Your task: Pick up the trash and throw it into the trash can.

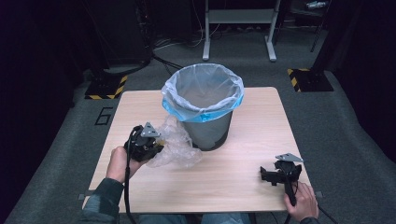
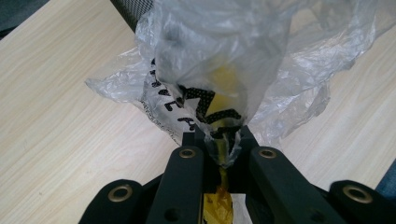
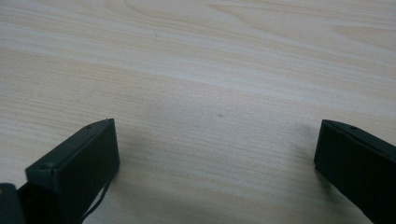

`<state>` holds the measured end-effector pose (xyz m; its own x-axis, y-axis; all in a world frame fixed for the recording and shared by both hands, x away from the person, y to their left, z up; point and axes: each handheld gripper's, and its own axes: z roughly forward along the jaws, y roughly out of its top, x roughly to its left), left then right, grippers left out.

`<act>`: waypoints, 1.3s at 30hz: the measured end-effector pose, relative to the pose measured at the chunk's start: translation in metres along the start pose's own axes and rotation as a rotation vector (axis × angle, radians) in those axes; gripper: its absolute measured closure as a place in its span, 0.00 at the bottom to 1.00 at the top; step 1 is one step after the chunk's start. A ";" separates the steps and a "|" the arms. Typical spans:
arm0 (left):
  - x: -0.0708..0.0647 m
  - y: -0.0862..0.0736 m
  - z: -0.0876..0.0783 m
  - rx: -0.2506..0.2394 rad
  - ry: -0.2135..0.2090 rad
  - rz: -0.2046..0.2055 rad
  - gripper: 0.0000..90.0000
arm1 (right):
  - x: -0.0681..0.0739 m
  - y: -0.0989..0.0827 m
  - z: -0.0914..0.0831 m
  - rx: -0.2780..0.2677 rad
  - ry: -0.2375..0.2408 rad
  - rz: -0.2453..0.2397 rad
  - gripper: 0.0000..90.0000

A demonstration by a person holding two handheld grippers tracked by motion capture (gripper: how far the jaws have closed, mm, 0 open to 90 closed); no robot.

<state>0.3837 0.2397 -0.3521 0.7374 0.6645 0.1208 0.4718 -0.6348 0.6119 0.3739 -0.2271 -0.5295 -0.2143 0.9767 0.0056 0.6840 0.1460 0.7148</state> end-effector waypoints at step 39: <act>0.016 0.030 -0.062 -0.073 0.031 0.045 0.96 | -0.001 0.000 0.000 0.000 0.006 -0.003 0.00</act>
<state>0.3797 0.2563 -0.2831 0.7409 0.6490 0.1728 0.4015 -0.6343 0.6607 0.3743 -0.2276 -0.5296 -0.2207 0.9753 0.0074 0.6833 0.1492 0.7147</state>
